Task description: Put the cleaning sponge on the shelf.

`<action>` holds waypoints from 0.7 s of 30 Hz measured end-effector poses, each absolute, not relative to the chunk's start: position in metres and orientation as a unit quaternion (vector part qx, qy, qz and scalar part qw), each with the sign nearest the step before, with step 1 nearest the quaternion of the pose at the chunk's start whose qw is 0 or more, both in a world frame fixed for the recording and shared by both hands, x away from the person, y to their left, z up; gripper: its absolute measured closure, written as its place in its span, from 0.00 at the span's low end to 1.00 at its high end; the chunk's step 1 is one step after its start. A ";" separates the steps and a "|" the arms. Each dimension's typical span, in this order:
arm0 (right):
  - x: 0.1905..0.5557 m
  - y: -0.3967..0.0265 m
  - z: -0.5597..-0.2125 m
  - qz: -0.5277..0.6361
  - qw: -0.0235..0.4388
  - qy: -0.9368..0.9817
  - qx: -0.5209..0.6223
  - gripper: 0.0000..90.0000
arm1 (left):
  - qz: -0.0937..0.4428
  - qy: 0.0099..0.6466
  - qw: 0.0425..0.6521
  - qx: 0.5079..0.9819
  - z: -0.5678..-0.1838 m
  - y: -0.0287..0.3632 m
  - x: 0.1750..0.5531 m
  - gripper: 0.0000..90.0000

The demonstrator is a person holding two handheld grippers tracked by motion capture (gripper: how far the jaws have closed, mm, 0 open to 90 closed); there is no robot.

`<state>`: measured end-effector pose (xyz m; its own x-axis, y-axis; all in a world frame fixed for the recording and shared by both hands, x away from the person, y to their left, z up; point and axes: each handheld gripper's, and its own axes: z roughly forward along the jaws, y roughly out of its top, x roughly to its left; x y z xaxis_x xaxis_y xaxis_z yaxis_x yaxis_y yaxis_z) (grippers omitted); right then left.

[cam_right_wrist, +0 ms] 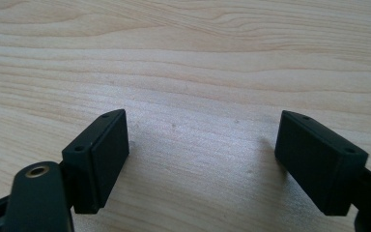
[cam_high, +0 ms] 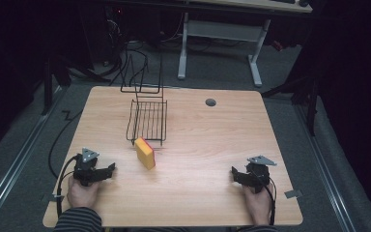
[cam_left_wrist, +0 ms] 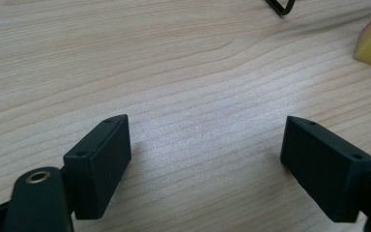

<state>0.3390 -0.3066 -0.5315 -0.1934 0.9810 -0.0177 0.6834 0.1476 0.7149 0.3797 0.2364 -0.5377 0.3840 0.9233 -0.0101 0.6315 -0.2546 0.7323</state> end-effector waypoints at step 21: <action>0.339 -0.307 -0.531 0.295 0.252 0.714 0.582 0.22 | 0.216 0.514 0.336 0.759 -0.538 0.236 0.380 0.21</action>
